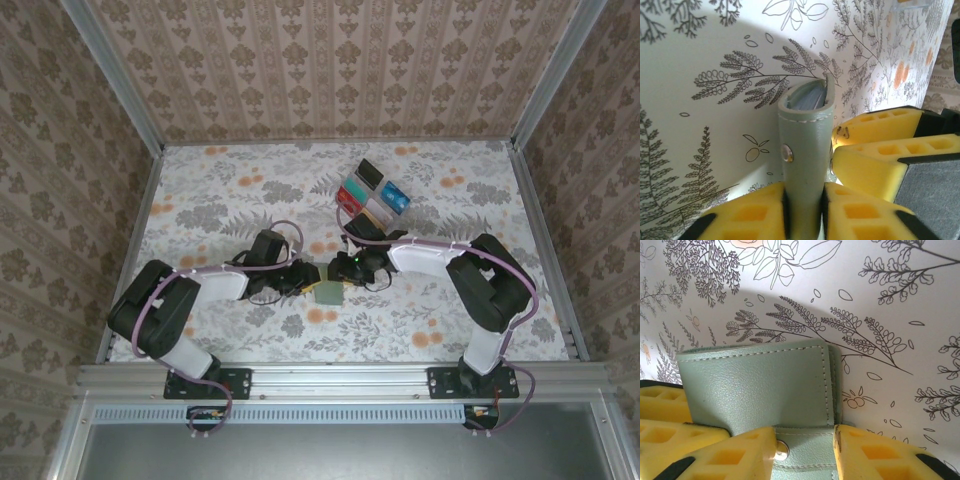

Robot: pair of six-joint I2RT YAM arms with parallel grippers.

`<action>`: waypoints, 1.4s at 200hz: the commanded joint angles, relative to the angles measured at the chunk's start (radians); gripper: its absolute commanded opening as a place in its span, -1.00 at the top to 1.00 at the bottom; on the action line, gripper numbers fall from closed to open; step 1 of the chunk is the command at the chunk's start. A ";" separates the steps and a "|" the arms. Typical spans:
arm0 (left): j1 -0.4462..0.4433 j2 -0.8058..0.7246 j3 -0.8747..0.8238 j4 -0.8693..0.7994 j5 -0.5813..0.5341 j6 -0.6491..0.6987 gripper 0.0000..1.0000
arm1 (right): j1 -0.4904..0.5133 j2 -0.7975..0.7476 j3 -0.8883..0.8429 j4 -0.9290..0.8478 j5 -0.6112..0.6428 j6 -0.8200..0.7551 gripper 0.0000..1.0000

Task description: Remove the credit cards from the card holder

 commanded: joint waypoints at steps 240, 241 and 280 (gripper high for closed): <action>-0.013 -0.048 0.053 -0.133 -0.031 0.099 1.00 | 0.073 -0.011 0.127 -0.414 0.509 -0.033 0.19; -0.013 -0.048 0.053 -0.132 -0.031 0.099 1.00 | 0.072 -0.011 0.127 -0.414 0.509 -0.033 0.19; -0.013 -0.039 0.066 -0.143 -0.031 0.109 1.00 | 0.067 -0.028 0.121 -0.311 0.362 -0.088 0.15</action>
